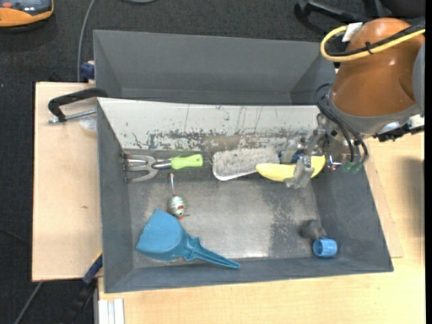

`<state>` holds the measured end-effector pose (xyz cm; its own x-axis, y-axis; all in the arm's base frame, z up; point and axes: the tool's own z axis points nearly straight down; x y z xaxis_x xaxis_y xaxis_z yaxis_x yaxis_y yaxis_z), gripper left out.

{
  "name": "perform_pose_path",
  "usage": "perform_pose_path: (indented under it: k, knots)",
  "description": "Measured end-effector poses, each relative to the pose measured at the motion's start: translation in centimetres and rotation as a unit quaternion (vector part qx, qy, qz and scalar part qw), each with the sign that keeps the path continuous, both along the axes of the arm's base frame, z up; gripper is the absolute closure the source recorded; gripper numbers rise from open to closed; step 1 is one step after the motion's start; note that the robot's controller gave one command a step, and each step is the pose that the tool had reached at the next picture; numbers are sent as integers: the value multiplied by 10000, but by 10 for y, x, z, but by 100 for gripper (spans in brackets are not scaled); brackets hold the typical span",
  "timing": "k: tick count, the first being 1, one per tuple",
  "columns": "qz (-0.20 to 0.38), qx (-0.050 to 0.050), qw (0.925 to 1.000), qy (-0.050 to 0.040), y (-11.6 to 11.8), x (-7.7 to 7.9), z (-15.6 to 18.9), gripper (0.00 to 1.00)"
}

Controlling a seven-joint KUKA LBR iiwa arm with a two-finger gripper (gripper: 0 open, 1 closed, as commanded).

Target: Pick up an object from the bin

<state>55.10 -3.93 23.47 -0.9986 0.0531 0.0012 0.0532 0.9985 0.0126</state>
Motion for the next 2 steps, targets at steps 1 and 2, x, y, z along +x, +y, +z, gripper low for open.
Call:
perform_pose_path:
  k: [1,2]
  knots:
    - [-154,1,9999,-77,9,-39,96,100]
    - [-247,4,9996,-130,8,-26,111,100]
